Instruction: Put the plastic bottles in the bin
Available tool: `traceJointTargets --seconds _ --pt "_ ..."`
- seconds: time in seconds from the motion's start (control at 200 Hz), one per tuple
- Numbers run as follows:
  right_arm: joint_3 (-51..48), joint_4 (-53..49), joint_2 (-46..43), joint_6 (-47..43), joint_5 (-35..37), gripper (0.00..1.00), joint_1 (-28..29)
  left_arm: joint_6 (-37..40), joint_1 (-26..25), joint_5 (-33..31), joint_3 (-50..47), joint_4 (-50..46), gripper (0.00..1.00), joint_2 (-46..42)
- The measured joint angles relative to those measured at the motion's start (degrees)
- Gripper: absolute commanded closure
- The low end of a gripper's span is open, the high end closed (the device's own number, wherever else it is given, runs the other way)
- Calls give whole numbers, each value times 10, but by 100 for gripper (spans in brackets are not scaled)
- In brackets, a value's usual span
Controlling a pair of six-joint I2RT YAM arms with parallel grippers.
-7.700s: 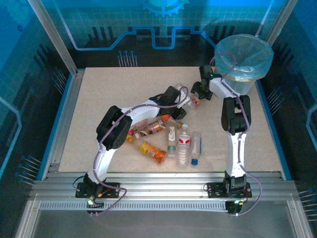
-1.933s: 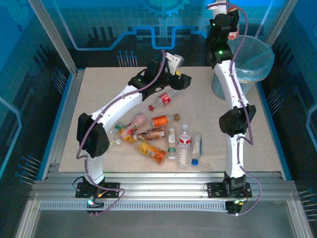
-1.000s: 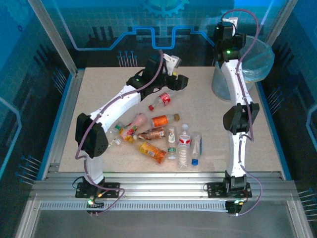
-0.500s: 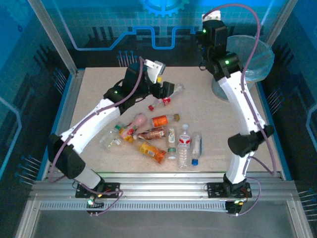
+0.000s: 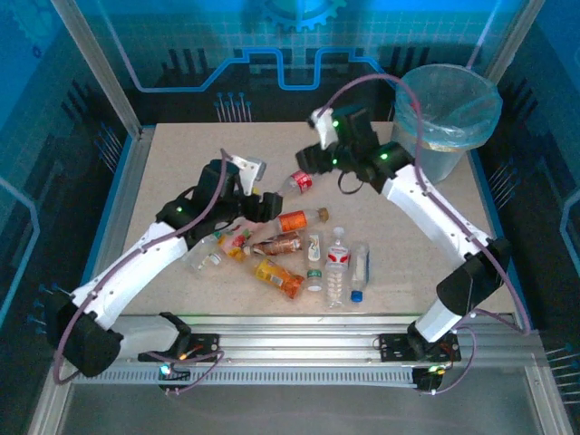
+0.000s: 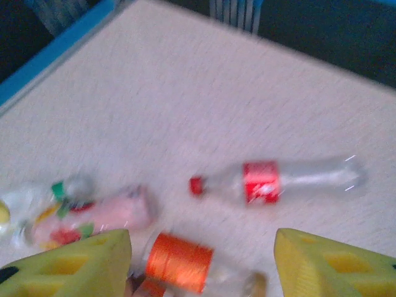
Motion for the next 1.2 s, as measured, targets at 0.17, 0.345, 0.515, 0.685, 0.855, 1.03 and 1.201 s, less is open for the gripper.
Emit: traceJointTargets --seconds 0.17,0.345,0.515,0.685,0.855,1.03,1.201 --pt "-52 -5 0 3 -20 37 18 -43 25 0 -78 -14 24 -42" --pt "-59 9 7 -26 -20 41 27 -85 66 10 -138 -14 25 -59" --pt "-24 8 70 -163 -21 39 38 -96 93 16 -147 -13 25 -73" --pt "95 -29 173 -341 -33 37 41 -95 113 19 -143 -12 24 -74" --pt "206 -72 267 -486 -36 38 41 -94 136 27 -128 -11 24 -57" --pt "330 -121 376 -572 -29 39 36 -93 167 42 -121 -7 24 -35" --pt "409 -152 458 -627 -11 39 33 -93 178 57 -105 5 24 -4"
